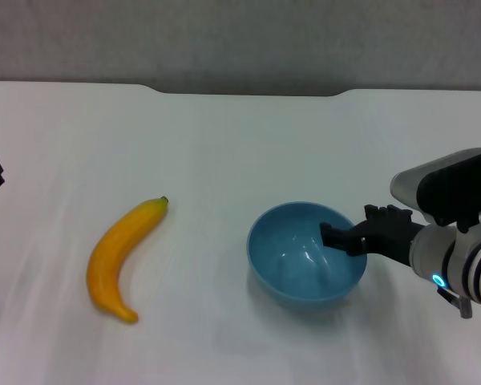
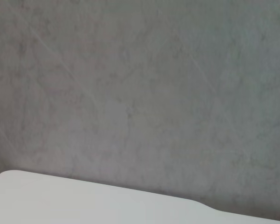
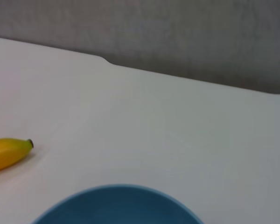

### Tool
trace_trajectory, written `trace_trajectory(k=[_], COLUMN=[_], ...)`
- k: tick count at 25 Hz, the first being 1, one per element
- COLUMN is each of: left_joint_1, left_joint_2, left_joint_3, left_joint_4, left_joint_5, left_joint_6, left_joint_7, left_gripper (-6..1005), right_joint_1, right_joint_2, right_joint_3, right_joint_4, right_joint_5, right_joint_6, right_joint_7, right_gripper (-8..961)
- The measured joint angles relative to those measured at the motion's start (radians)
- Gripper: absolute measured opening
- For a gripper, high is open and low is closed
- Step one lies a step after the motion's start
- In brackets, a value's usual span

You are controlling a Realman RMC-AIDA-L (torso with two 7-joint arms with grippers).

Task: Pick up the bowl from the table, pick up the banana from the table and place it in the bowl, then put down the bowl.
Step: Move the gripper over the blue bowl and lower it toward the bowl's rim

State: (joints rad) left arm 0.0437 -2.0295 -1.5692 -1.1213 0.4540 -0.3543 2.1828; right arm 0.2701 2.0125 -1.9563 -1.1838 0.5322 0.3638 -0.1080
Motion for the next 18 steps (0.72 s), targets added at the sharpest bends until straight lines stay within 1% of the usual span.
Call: trace_trajectory(k=[7, 11, 18], left_joint_1=[-0.001, -0.001, -0.001], left_joint_2=[0.000, 0.000, 0.000], left_joint_3=[0.001, 0.003, 0.005], left_joint_4=[0.000, 0.000, -0.001], left_joint_5=[-0.002, -0.001, 0.000], left_joint_6=[0.000, 0.000, -0.002], left_joint_7=[0.000, 0.000, 0.000], left_gripper=[774, 774, 774], right_joint_1=[0.002, 0.008, 0.009], right_joint_2=[-0.001, 0.001, 0.002], right_joint_3=[0.008, -0.011, -0.033], right_joint_4=[0.044, 0.074, 0.085], right_joint_5=[0.000, 0.002, 0.005], right_joint_6=[-0.008, -0.032, -0.051], right_joint_7=[0.006, 0.007, 0.022], right_gripper=[876, 873, 869])
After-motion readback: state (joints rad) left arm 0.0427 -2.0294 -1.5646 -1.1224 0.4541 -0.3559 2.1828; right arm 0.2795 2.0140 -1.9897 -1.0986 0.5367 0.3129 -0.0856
